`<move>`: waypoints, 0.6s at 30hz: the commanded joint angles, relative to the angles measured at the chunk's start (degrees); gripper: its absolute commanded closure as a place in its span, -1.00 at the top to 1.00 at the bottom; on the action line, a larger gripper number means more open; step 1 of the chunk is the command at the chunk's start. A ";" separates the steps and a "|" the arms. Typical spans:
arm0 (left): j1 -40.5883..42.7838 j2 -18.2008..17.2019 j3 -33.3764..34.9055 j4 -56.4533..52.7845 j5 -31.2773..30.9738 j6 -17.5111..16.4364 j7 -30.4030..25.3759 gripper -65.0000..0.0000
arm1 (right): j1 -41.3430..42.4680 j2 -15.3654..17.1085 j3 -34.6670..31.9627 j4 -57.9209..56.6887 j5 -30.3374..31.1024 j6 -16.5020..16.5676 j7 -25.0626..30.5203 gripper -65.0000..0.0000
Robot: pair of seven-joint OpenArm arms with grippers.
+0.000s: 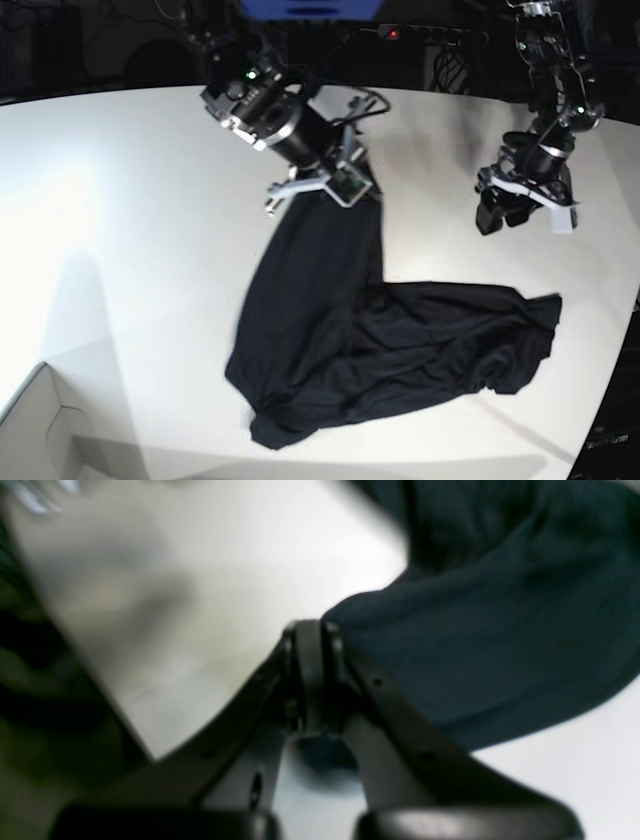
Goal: Layout the t-shirt on the table in an organized manner, then fold the t-shirt properly
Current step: 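Release the shirt and raise both grippers above it, then grasp a shirt sleeve with the left gripper and pull it outward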
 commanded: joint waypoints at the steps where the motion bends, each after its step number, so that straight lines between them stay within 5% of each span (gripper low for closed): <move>1: 0.11 -0.45 -0.18 1.00 -0.85 -0.62 -0.19 0.01 | 0.01 -1.40 -0.50 2.17 0.33 1.90 0.89 -1.00; 4: -0.06 -0.45 -0.18 1.17 -0.85 -0.71 3.24 0.01 | 0.01 -3.24 -0.68 4.28 0.15 5.77 0.89 -1.00; 13: -0.50 -0.28 -0.09 1.26 -0.85 -0.71 4.82 0.01 | 0.37 -1.84 3.01 3.57 0.24 5.77 0.89 -1.00; 18: -1.82 -0.54 5.54 1.00 -0.85 -0.71 4.47 0.01 | -0.07 0.62 3.98 3.57 0.24 5.77 0.89 -1.00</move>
